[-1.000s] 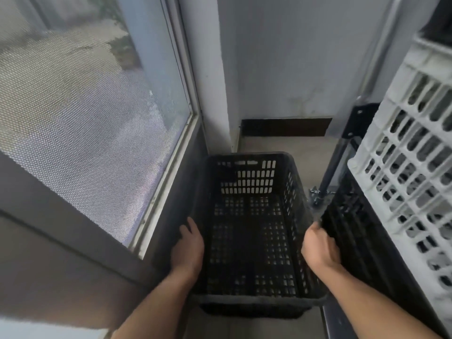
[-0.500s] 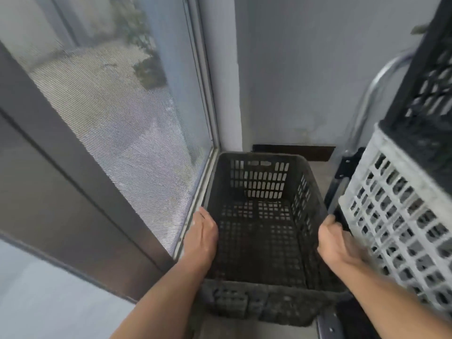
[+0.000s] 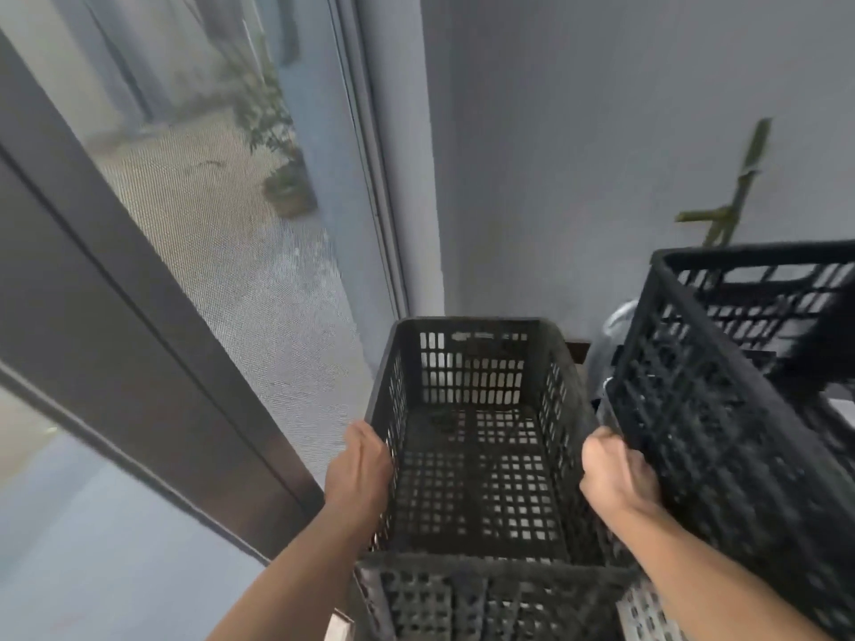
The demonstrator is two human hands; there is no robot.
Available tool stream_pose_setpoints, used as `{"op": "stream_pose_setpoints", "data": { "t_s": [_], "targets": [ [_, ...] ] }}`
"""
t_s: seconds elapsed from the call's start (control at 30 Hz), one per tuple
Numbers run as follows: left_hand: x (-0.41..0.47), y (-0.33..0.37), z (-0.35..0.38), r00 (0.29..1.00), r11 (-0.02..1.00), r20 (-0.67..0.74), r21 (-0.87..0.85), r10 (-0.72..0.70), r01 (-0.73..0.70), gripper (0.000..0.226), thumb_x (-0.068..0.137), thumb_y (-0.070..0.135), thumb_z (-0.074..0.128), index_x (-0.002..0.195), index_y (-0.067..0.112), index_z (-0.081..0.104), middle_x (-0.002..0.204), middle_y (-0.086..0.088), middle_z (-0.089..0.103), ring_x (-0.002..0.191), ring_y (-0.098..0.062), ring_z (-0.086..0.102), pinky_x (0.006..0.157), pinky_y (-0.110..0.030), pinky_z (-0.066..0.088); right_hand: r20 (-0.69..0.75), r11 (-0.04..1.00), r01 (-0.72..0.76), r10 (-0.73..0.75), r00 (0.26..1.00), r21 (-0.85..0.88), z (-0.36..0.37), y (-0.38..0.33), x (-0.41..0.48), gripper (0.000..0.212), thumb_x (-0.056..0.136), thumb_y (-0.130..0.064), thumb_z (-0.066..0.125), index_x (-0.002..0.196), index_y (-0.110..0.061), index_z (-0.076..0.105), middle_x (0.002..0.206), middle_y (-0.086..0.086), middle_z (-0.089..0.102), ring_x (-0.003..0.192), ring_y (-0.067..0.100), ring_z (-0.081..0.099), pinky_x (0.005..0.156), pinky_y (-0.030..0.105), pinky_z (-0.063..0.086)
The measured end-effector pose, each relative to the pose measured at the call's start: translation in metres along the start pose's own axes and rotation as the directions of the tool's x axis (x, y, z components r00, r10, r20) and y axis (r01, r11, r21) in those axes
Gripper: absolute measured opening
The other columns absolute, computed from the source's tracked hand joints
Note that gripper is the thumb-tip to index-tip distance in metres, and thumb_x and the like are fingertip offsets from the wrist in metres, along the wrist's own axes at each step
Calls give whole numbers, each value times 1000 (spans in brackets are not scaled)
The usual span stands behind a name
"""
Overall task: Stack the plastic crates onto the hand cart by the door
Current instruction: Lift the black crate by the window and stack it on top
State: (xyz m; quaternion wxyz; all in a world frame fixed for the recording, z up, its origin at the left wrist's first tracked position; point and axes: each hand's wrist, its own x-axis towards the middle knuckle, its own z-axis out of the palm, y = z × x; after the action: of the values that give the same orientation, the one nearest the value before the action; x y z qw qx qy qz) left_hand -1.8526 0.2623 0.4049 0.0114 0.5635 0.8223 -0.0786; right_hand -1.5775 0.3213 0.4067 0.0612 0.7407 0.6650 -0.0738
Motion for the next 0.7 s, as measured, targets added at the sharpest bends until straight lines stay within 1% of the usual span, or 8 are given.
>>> {"op": "stream_pose_setpoints", "data": {
  "t_s": [0.07, 0.17, 0.27, 0.3, 0.37, 0.4, 0.53, 0.7],
  "targets": [
    [-7, -3, -26, 1000, 999, 18, -48, 17, -16, 44, 97, -1, 48, 138, -12, 33, 125, -16, 43, 72, -19, 47, 71, -24, 51, 0, 1000, -8, 8, 1000, 28, -27, 4, -11, 44, 94, -9, 56, 136, -1, 45, 120, 11, 67, 107, 27, 69, 81, 34, 56],
    [-19, -7, -65, 999, 989, 29, -147, -20, 24, 38, 96, -2, 47, 133, -8, 38, 118, -14, 45, 83, -21, 64, 64, -28, 53, -5, 998, -26, 27, 1000, 61, -68, 11, -28, 44, 94, -9, 58, 135, -2, 44, 123, 12, 65, 111, 29, 67, 82, 37, 55],
    [-33, -9, -108, 1000, 978, 7, -205, -25, 26, 34, 101, 6, 40, 134, -4, 41, 110, -11, 47, 82, -26, 59, 68, -32, 50, -6, 995, -44, 45, 999, 87, -110, 17, -43, 45, 92, -8, 60, 134, -1, 45, 122, 13, 66, 109, 30, 68, 83, 39, 57],
    [-36, -10, -122, 1000, 979, 4, -203, -16, 17, 37, 102, 9, 41, 136, -5, 40, 113, -14, 48, 87, -26, 59, 70, -31, 51, -16, 995, -41, 43, 999, 92, -123, 19, -47, 43, 92, -8, 61, 132, -1, 47, 120, 13, 67, 108, 30, 69, 82, 38, 57],
    [-44, -10, -153, 999, 967, -16, -249, -52, 47, 52, 99, 7, 51, 144, -10, 30, 132, -21, 44, 101, -24, 63, 74, -25, 54, -34, 995, -37, 40, 999, 97, -153, 22, -57, 37, 92, -9, 61, 127, -3, 50, 117, 12, 69, 106, 28, 70, 81, 36, 56],
    [-48, -12, -166, 997, 963, -31, -265, -67, 57, 58, 97, 5, 54, 145, -12, 27, 136, -22, 42, 103, -22, 65, 74, -24, 55, -45, 994, -35, 39, 998, 101, -168, 24, -62, 34, 92, -9, 61, 124, -4, 51, 117, 12, 69, 106, 28, 70, 81, 35, 56],
    [-55, -17, -218, 993, 968, -60, -234, -106, 89, 59, 96, 4, 58, 144, -12, 29, 136, -22, 43, 93, -22, 68, 71, -24, 57, -86, 990, -4, 16, 996, 139, -223, 30, -75, 31, 92, -8, 60, 121, -4, 52, 116, 12, 69, 107, 29, 69, 83, 36, 54],
    [-69, -21, -275, 990, 970, -105, -232, -97, 71, 42, 94, -6, 49, 135, -11, 37, 122, -18, 48, 77, -22, 64, 61, -27, 53, -129, 986, 33, -12, 992, 162, -276, 35, -85, 39, 91, -4, 60, 128, 0, 49, 116, 16, 68, 106, 32, 68, 83, 39, 55]
  ]
}}
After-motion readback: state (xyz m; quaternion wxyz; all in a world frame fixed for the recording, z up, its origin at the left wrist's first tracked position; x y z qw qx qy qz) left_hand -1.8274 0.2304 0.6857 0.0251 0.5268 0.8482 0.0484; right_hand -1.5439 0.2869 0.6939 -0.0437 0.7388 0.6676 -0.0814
